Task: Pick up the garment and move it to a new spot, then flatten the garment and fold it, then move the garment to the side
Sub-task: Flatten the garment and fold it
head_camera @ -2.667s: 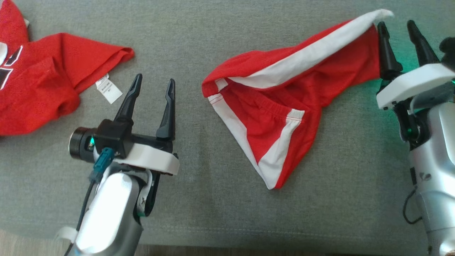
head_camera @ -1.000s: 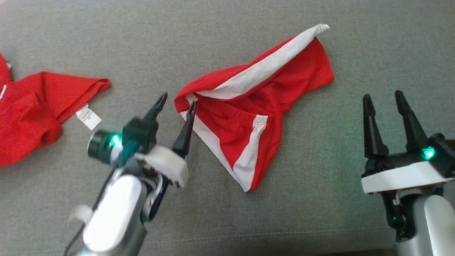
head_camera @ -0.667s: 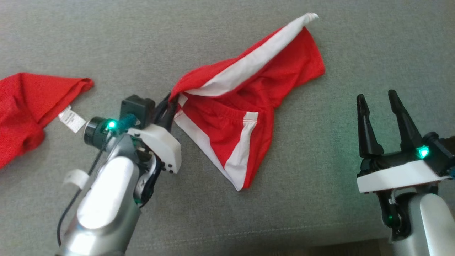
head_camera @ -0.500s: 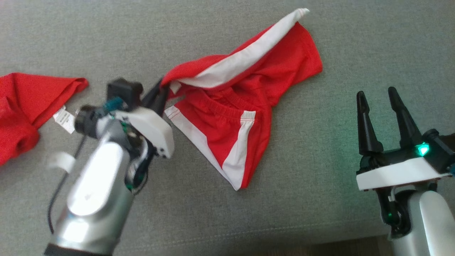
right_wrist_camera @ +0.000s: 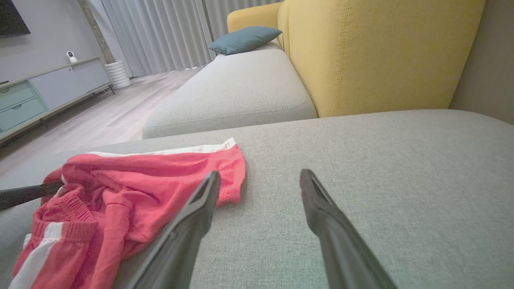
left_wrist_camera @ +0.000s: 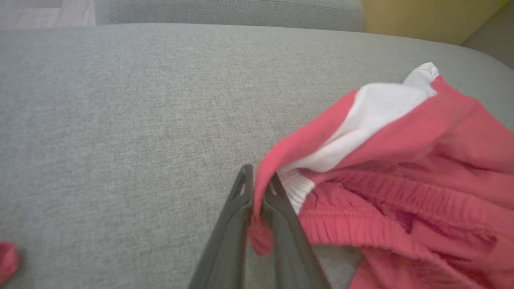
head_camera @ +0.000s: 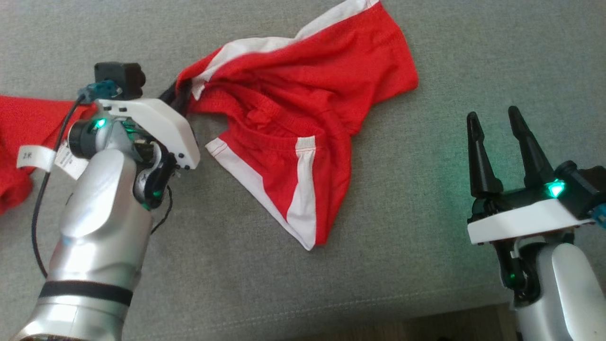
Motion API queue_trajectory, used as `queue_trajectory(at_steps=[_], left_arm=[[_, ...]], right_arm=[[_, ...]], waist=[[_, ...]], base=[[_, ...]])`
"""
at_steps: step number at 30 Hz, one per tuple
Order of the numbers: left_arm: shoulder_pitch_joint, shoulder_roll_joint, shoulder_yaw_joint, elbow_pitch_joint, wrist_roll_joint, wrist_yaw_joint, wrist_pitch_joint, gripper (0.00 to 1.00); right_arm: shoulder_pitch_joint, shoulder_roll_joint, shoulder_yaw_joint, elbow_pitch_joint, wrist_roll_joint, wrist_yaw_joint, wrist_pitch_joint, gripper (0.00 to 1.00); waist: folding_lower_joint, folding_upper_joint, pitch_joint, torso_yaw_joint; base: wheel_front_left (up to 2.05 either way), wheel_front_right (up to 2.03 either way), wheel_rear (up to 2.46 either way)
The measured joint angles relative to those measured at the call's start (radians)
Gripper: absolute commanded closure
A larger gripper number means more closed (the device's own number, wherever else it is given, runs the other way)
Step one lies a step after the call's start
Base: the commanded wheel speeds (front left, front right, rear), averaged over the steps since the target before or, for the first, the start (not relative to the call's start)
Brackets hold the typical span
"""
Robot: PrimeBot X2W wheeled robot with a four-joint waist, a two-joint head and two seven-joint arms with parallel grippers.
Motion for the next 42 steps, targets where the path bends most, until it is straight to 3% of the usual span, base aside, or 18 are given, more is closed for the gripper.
queue_trajectory(at_steps=[1,4,11,20,29,42], left_arm=[[-0.006,0.0,0.0,0.016,0.0,-0.001,-0.011,0.0],[-0.006,-0.001,-0.001,0.045,0.004,0.002,-0.077,0.0],[0.055,-0.002,-0.002,0.0,0.069,0.092,-0.309,0.0],[0.298,0.004,0.013,-0.334,0.173,0.229,-0.366,0.0],[0.509,0.005,0.028,-0.534,0.215,0.261,-0.366,0.0],[0.537,0.0,0.026,-0.565,0.238,0.264,-0.366,0.0]], right_arm=[[0.0,0.0,0.0,0.002,0.0,0.0,0.0,0.0],[0.0,0.0,0.0,0.005,0.0,0.0,-0.003,0.0],[0.001,-0.002,0.002,-0.009,-0.012,0.0,-0.018,0.0],[0.015,-0.008,-0.004,-0.05,-0.024,0.0,-0.007,0.0],[0.062,-0.008,-0.008,-0.068,-0.03,0.0,0.011,0.0],[0.072,-0.007,-0.014,-0.081,-0.03,0.0,0.029,0.0]], waist=[[0.0,0.0,0.0,-0.001],[0.0,0.0,-0.004,0.001],[0.0,0.0,-0.035,0.016],[0.0,0.0,-0.095,0.048],[0.0,0.0,-0.135,0.066],[0.0,0.0,-0.145,0.073]], base=[[0.0,0.0,0.0],[0.0,0.0,0.0],[0.0,0.0,0.0],[0.0,0.0,0.0],[0.0,0.0,0.0],[0.0,0.0,0.0]])
